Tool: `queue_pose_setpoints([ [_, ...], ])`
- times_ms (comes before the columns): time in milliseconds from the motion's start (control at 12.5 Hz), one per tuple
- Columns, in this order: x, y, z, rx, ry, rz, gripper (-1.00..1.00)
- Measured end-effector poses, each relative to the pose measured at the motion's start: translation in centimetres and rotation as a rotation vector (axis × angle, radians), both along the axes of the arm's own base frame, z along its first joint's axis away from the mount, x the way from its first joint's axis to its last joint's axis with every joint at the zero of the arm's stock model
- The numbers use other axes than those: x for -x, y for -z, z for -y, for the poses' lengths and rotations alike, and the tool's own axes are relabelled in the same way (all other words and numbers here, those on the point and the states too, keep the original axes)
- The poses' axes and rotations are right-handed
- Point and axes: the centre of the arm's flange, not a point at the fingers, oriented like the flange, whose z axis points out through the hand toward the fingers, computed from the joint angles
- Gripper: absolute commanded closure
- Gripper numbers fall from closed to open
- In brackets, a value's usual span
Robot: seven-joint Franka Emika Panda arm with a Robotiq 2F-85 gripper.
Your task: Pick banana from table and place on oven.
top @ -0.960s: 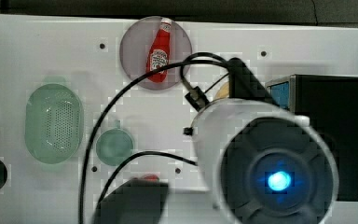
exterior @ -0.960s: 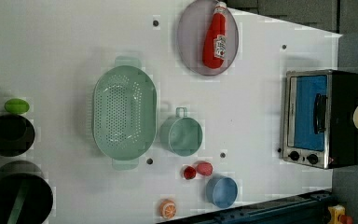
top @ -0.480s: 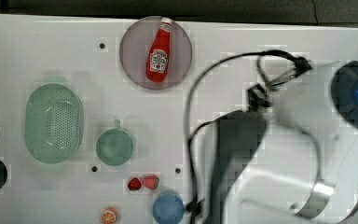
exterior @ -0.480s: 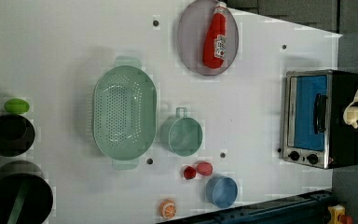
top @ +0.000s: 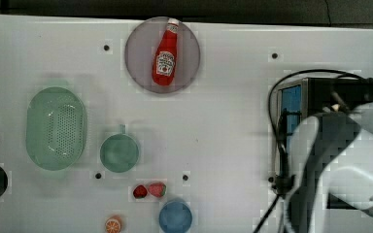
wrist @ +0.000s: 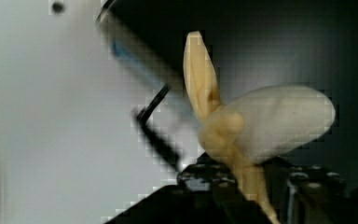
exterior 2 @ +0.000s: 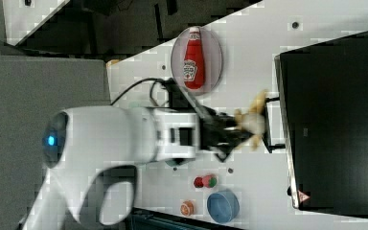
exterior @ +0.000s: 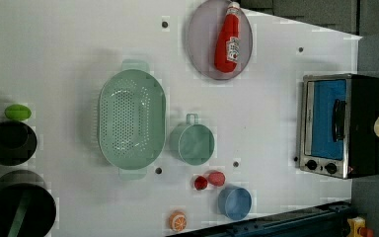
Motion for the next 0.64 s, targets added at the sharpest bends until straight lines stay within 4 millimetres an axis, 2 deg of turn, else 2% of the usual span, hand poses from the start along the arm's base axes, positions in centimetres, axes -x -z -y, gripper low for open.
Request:
queue_pose_setpoints([
  [320, 2.4, 2.4, 5.2, 0.014, -0.078, -0.022, 0.47],
  [480, 2.4, 3.8, 6.7, 0.043, -0.09, -0.037, 0.41],
  [640, 1.6, 5.0, 6.9, 0.053, -0.122, -0.024, -0.01],
])
